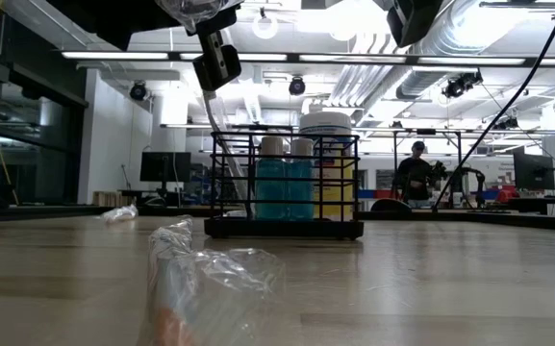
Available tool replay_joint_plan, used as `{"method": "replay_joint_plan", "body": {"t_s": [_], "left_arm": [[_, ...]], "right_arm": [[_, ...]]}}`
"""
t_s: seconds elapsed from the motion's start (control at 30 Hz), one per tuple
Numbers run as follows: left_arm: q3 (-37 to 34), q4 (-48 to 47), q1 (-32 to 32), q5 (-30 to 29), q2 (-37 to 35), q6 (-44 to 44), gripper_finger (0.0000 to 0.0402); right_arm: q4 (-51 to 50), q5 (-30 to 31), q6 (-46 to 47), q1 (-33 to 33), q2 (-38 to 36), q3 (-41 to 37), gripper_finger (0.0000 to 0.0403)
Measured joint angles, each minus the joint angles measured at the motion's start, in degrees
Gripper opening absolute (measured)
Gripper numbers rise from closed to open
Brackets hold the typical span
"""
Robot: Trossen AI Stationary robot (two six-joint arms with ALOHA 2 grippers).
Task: Pick & Place toothbrushing station
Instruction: Put the bottom purple toothbrush into the wire organizer
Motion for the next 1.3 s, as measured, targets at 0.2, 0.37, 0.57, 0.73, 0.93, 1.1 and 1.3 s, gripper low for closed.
{"method": "replay_joint_plan", "body": {"t_s": [0.2,0.37,0.57,0.73,0.93,1.1,1.3], "left_arm": [[0.0,0.09,0.04,-0.02,-0.02,0.0,0.0003],[0.0,0.07,0.04,-0.02,-0.02,0.0,0.0003],[0.0,-0.02,0.02,0.0,-0.04,0.0,0.0003],[0.0,-0.04,0.02,0.0,-0.04,0.02,0.0003],[0.0,-0.06,0.0,-1.01,-0.04,0.77,0.0003],[0.0,0.7,0.0,-3.98,-0.04,1.43,0.0003],[0.0,1.4,0.15,-9.72,-0.09,3.95,0.0003]], "right_arm": [[-0.09,-0.09,-0.06,0.02,0.04,0.0,0.0067],[-0.07,-0.06,-0.13,0.02,0.07,0.0,0.0095],[-0.04,0.27,-0.22,0.14,0.07,0.0,0.0107],[0.11,6.46,-0.28,1.61,0.07,0.0,0.0106],[0.26,12.63,-0.28,4.38,0.07,0.0,0.0106],[1.0,20.41,1.63,7.01,0.07,0.0,0.0105],[1.4,32.33,12.26,8.6,0.07,-0.02,0.0105]]}}
